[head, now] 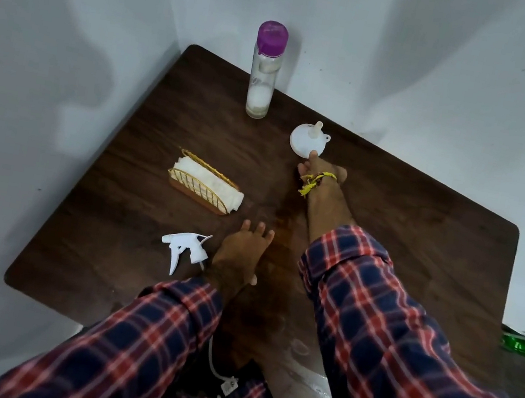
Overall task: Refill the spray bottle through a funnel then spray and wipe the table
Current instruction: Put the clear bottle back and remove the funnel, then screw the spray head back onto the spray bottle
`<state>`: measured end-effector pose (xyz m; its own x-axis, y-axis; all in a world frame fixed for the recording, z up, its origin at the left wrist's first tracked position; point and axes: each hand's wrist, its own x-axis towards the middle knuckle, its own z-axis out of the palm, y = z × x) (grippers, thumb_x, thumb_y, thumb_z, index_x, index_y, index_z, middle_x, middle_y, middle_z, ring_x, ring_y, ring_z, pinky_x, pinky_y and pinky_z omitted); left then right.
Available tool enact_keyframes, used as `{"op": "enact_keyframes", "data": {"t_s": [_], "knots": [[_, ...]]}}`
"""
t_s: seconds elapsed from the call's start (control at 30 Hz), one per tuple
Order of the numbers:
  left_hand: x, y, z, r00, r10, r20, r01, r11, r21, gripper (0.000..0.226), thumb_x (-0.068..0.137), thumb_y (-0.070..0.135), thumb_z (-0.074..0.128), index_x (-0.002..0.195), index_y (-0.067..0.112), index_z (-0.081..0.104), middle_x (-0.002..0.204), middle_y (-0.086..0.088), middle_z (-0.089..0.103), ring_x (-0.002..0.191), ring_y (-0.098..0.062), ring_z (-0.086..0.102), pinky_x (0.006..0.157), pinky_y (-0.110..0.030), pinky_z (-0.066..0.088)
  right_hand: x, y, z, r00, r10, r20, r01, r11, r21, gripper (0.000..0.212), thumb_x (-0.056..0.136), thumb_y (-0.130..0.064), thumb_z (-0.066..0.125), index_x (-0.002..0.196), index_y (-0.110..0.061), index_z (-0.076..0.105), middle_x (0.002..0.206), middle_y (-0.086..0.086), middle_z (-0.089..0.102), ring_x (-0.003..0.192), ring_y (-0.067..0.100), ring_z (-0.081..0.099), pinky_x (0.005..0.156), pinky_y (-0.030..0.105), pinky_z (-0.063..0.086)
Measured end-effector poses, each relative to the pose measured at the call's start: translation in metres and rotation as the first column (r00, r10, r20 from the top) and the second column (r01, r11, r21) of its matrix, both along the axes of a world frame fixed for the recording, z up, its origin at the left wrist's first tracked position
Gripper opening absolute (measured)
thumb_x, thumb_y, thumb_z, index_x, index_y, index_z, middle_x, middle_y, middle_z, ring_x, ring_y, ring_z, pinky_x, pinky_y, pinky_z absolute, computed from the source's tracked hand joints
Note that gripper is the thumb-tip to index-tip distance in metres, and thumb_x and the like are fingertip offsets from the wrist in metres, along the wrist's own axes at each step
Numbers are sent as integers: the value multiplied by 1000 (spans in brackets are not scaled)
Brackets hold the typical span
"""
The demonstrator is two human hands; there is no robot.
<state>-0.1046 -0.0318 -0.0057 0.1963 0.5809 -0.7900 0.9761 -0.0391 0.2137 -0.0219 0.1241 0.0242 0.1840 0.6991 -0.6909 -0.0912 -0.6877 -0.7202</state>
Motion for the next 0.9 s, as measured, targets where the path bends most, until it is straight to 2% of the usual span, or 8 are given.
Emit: {"op": "enact_keyframes", "data": {"t_s": [0.07,0.17,0.27,0.37,0.53,0.67,0.73,0.9], "knots": [[0,-1,3,1000,-7,1,7,1000,20,116,78,30,81,156,19,-5,164,-9,-8,149,-40,-4,116,-51,26,-1,-11,5,995,-74,63,73,997,16,36,95,-18,62,124,2,59,122,20,63,58,11,58,62,23,56],[-2,-11,11,1000,-24,18,23,995,97,113,79,31,80,157,17,-1,164,-10,-3,149,-42,0,116,-49,25,-4,-47,23,965,-191,180,169,977,132,14,82,-10,76,87,-2,65,97,20,70,61,16,65,52,27,58],[-16,-21,22,976,94,195,-126,979,159,95,83,28,76,156,17,17,163,-11,14,149,-36,12,117,-39,19,-2,-94,31,957,-107,268,51,977,208,11,81,-9,77,80,-4,68,86,13,71,61,11,65,55,29,61],[-41,-34,43,899,264,350,-376,874,307,60,86,25,72,141,22,50,139,-7,55,130,-25,49,108,-33,36,5,-133,35,862,83,501,-228,945,236,10,81,-18,77,76,-11,72,66,-3,69,52,-1,60,64,25,58],[-85,-82,62,741,460,489,-670,550,498,31,91,16,64,122,19,67,118,-1,70,110,-20,64,98,-37,50,-12,-186,40,720,321,616,-490,863,123,7,79,-23,76,81,-17,75,81,0,75,80,16,69,79,28,55],[-108,-130,55,605,622,496,-772,307,557,29,91,8,59,119,13,67,115,-8,71,107,-29,65,93,-36,48,-34,-218,30,547,556,627,-719,695,10,24,77,-30,79,96,-18,72,99,3,73,97,20,65,86,33,54],[-115,-145,49,549,717,430,-799,298,523,33,91,9,59,124,13,62,118,-12,68,112,-32,62,94,-38,47,-47,-226,21,430,620,657,-824,567,4,38,74,-33,79,105,-17,66,105,5,70,102,25,64,88,37,52],[-123,-172,32,547,783,296,-829,457,322,52,94,15,56,144,12,40,132,-18,58,122,-37,53,101,-39,41,-73,-223,7,22,685,728,-924,292,-246,91,76,-31,78,152,-29,27,145,18,35,124,43,49,101,47,48]]}}
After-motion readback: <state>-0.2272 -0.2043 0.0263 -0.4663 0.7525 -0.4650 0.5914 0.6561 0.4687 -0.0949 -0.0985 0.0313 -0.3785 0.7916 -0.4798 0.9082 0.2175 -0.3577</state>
